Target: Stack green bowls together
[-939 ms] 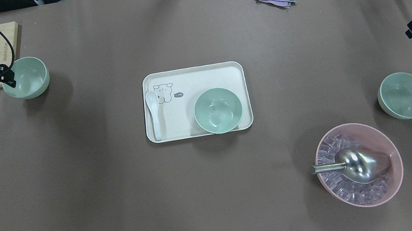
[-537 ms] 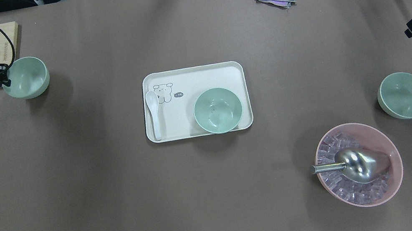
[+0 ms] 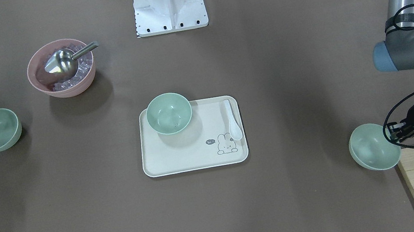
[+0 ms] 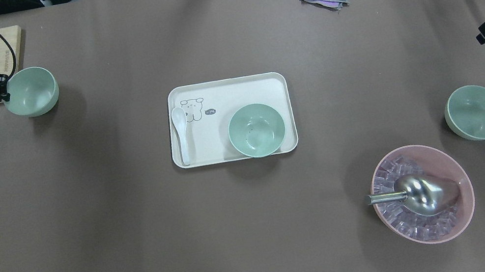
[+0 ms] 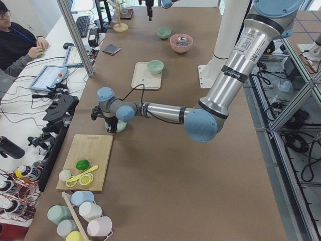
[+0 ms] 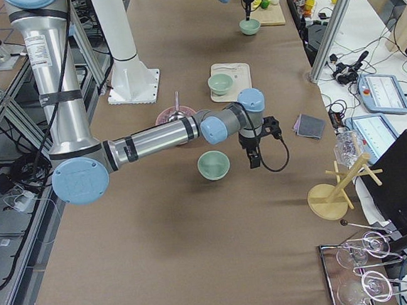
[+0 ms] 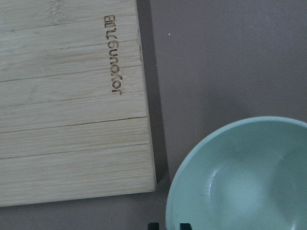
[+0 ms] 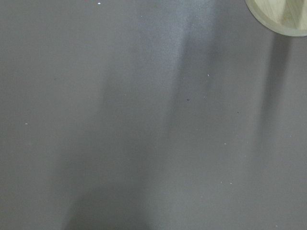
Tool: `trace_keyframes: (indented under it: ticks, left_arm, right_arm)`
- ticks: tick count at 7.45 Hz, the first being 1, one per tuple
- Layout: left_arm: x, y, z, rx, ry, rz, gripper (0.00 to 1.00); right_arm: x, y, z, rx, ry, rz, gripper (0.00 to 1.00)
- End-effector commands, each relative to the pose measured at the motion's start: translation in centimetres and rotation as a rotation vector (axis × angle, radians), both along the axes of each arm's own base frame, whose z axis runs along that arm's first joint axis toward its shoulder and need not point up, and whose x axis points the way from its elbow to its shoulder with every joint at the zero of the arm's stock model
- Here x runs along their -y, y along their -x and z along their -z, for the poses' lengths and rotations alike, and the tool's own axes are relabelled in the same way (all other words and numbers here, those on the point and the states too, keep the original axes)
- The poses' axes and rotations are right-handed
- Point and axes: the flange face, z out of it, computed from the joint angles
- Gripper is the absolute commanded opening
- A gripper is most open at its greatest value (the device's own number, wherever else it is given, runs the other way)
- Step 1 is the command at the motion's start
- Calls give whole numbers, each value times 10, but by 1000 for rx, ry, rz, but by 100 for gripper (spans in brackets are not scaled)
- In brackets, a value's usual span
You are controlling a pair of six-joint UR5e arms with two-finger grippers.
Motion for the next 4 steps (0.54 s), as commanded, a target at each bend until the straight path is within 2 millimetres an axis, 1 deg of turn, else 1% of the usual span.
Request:
trace_keyframes:
  ticks: [1, 2, 3, 4]
  left_arm:
    - [3, 3, -1, 1, 4, 4, 26]
    - [6, 1, 5, -4, 0, 7, 23]
    - [6, 1, 8, -10, 0, 6, 21]
    - [7, 0, 11, -13, -3, 6, 17]
  right_arm:
    - [0, 0, 0, 0, -1, 0, 100]
    - [0, 0, 0, 0, -1, 0, 100]
    - [0, 0, 0, 0, -1, 0, 100]
    - [0, 0, 1, 1, -2, 0, 100]
